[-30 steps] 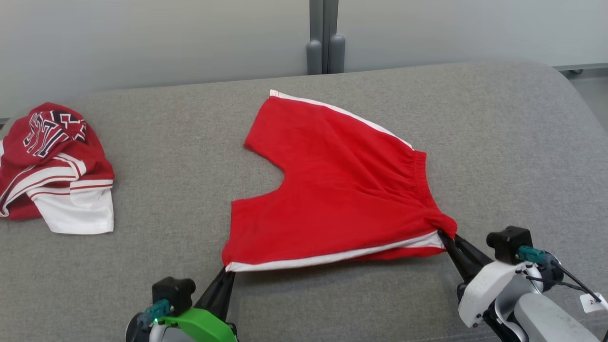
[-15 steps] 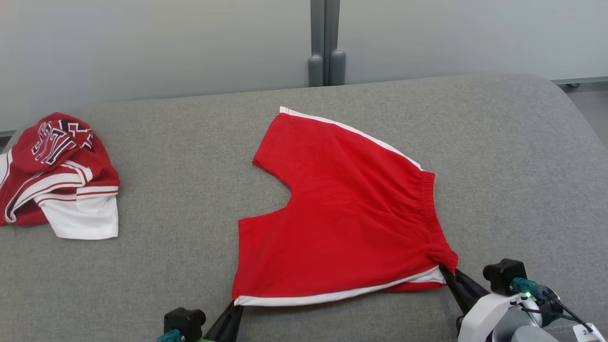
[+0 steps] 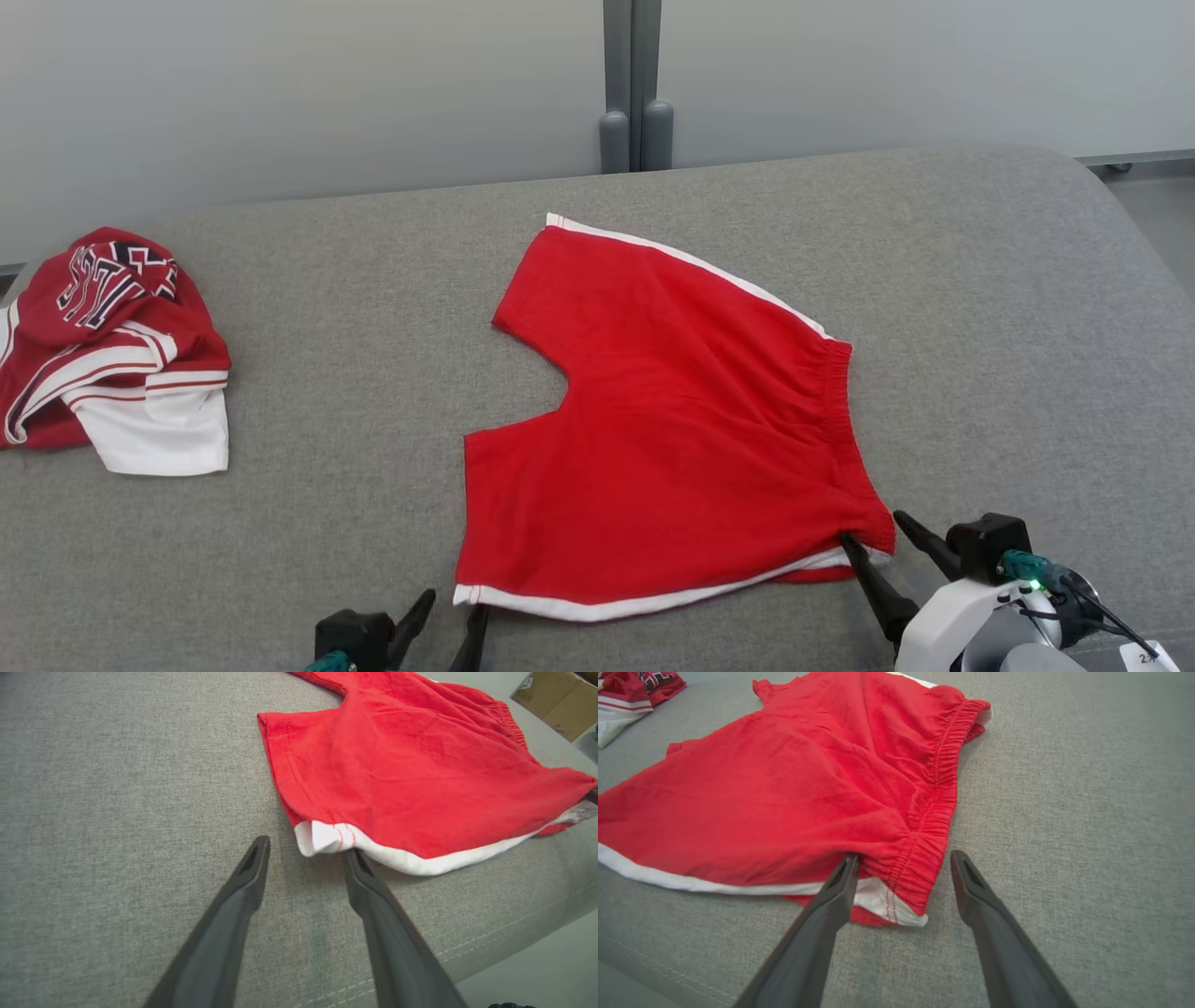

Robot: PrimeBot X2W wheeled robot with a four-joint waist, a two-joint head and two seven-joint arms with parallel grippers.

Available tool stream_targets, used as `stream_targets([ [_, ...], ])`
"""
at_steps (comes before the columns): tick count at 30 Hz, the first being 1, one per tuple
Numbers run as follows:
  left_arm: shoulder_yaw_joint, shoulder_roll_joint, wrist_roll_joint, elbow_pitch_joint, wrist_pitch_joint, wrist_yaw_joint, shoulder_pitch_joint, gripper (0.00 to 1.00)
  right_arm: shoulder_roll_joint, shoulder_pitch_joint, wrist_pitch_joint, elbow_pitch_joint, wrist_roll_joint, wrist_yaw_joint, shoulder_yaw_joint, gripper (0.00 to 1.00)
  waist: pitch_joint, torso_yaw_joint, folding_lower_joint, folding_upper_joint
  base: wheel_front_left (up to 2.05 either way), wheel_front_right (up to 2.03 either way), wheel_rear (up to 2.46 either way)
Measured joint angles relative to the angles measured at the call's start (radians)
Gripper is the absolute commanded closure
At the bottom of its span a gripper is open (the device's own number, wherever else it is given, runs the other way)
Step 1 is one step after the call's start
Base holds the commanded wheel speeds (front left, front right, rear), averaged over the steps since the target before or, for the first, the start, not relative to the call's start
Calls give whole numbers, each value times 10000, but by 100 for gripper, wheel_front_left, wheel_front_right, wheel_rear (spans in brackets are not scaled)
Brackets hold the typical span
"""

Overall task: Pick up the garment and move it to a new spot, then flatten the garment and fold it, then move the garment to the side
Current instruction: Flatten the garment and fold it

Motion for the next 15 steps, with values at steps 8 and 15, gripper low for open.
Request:
stream_targets([
  [8,217,150,48,-132,-2,130,27,0,-169,348,-12,-681,-242,-278,-447,0,-38,-78,0,0,0,0,0],
  [15,548,422,77,-662,-31,357,429,0,-397,771,-13,-1601,-539,-560,-786,0,-161,-361,0,0,0,0,0],
])
